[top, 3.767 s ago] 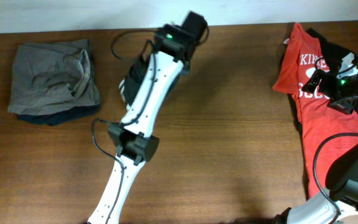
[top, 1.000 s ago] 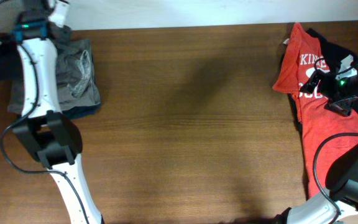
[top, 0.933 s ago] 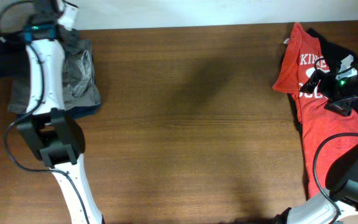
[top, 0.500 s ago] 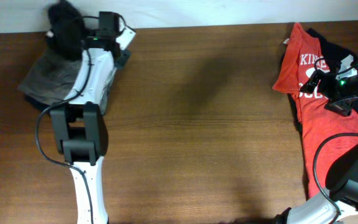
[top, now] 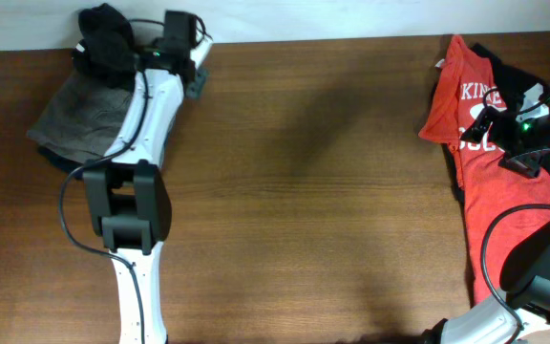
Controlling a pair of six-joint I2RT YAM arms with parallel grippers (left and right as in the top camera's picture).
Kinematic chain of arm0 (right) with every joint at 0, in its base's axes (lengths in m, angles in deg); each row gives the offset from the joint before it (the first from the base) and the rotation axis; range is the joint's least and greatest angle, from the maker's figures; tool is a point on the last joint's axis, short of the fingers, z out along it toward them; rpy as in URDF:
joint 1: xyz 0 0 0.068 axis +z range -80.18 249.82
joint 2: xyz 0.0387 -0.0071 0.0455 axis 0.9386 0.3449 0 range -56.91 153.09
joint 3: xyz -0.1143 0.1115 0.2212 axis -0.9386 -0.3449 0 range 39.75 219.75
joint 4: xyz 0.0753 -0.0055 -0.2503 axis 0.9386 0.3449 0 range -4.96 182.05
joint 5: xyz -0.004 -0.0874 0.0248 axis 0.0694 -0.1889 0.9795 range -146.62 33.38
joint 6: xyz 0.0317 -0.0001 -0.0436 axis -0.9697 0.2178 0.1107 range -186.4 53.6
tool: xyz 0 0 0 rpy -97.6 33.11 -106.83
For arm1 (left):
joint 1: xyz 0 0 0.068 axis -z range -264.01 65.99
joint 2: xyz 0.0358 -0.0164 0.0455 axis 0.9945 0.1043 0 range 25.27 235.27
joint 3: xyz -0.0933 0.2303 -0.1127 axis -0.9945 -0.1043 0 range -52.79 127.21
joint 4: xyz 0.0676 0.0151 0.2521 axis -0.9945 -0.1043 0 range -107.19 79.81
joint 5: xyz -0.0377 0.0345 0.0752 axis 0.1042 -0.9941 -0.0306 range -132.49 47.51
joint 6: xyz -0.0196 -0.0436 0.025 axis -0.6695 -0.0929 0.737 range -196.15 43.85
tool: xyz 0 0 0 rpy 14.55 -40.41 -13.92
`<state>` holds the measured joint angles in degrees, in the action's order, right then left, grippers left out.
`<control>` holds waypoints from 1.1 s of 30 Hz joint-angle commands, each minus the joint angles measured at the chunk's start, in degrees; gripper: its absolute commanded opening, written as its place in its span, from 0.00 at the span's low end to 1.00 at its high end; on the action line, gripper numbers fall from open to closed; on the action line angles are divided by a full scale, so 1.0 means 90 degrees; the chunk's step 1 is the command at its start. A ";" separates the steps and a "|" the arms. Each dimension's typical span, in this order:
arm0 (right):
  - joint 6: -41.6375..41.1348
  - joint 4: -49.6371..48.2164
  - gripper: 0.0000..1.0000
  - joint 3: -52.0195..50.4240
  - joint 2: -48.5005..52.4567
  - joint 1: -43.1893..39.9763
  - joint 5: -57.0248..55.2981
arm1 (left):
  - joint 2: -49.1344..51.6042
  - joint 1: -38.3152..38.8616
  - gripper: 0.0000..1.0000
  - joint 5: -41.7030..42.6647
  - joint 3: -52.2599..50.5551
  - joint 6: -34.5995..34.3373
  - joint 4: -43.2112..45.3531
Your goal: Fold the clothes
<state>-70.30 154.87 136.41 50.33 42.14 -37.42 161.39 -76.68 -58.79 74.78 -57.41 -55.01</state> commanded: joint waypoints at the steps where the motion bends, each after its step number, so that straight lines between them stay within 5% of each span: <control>1: 0.0053 -0.0024 0.99 0.0112 -0.0112 -0.0002 0.0053 | -0.0627 -0.0503 0.65 0.0449 0.0828 -0.1379 0.0134; 12: 0.0051 -0.0015 0.99 0.0112 -0.0112 -0.0002 0.0061 | -0.0032 -0.1685 0.64 0.0957 0.0913 -0.2195 0.1093; 24: 0.0049 0.0005 0.98 0.0112 -0.0112 -0.0002 0.0058 | 0.0916 -0.1865 0.59 0.1384 0.0913 -0.2871 0.1566; 33: 0.0049 0.0007 0.99 0.0112 -0.0112 0.0005 0.0063 | 0.0923 -0.1875 0.02 0.1387 0.0913 -0.2871 0.1625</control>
<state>-70.30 154.89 136.41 50.33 42.14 -37.42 169.32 -93.16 -46.96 82.87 -82.96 -40.54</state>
